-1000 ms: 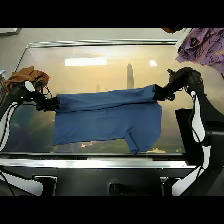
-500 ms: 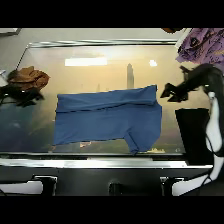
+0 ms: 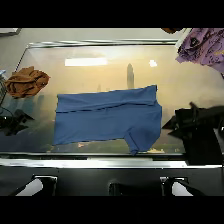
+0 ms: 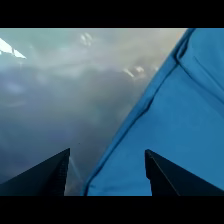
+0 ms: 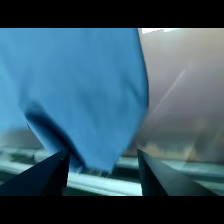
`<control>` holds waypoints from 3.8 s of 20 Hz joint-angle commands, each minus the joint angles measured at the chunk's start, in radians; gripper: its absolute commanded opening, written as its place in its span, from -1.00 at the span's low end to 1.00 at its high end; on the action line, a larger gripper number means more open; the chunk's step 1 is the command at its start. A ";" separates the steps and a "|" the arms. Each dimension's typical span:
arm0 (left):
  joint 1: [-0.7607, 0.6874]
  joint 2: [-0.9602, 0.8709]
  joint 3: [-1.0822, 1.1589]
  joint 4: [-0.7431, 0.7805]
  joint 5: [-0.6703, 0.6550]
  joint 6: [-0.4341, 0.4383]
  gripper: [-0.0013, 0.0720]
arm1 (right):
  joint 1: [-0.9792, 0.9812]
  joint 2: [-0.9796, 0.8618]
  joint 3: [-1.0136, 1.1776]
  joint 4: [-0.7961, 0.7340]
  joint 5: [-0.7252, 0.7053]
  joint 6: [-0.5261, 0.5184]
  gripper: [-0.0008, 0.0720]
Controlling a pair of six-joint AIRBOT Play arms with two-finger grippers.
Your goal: Fold the clothes and pants, and hang the long-sleeved shirts on hangers.
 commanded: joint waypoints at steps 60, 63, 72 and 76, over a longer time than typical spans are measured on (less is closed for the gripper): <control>-0.066 0.498 -0.365 0.087 -0.126 -0.087 -0.93 | 0.212 0.613 -0.123 -0.093 -0.133 0.306 -0.91; -0.119 0.468 -0.365 0.078 0.008 -0.068 -0.93 | 0.215 0.463 -0.064 -0.036 -0.042 0.220 -0.90; -0.309 0.055 -0.147 0.079 0.318 -0.044 -0.93 | 0.215 -0.072 0.214 0.015 0.196 0.074 -0.90; -0.351 -0.174 0.029 0.079 0.328 -0.010 -0.93 | 0.215 -0.264 0.385 0.027 0.240 0.052 -0.90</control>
